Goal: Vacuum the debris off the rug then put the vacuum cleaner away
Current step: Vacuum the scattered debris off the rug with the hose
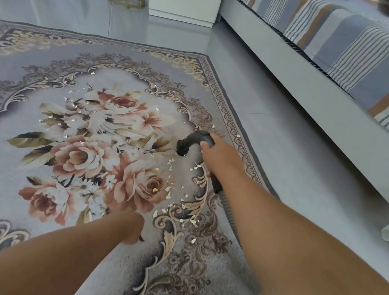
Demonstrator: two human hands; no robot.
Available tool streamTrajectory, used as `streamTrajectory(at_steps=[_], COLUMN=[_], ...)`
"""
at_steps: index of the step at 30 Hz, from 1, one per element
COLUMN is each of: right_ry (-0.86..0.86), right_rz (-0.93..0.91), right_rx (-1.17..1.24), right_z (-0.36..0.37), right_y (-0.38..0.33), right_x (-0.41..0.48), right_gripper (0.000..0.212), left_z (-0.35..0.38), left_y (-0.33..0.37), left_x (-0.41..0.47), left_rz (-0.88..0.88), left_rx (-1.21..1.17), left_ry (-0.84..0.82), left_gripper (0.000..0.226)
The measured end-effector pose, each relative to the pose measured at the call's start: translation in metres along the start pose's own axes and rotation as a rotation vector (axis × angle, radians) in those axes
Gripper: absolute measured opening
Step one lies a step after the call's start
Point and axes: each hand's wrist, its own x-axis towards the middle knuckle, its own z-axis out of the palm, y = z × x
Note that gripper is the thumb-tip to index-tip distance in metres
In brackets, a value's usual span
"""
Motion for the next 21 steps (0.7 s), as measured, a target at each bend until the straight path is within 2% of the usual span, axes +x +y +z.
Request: streamTrajectory(at_steps=[10, 15, 21], right_ry=[-0.090, -0.017, -0.049], right_rz=[-0.058, -0.070, -0.098], right_rx=[-0.057, -0.058, -0.040], right_z=[-0.019, -0.009, 0.003], right_y=[0.038, 0.015, -0.020], right_x=[-0.086, -0.043, -0.032], right_gripper=[0.049, 0.053, 0.052], left_z=[-0.002, 0.000, 0.005], left_y=[-0.005, -0.007, -0.016], left_x=[0.001, 0.005, 0.007], left_rz=[0.077, 0.088, 0.125], left_rx=[0.017, 0.053, 0.084], left_ry=[-0.014, -0.048, -0.064], left_gripper=[0.037, 0.038, 0.042])
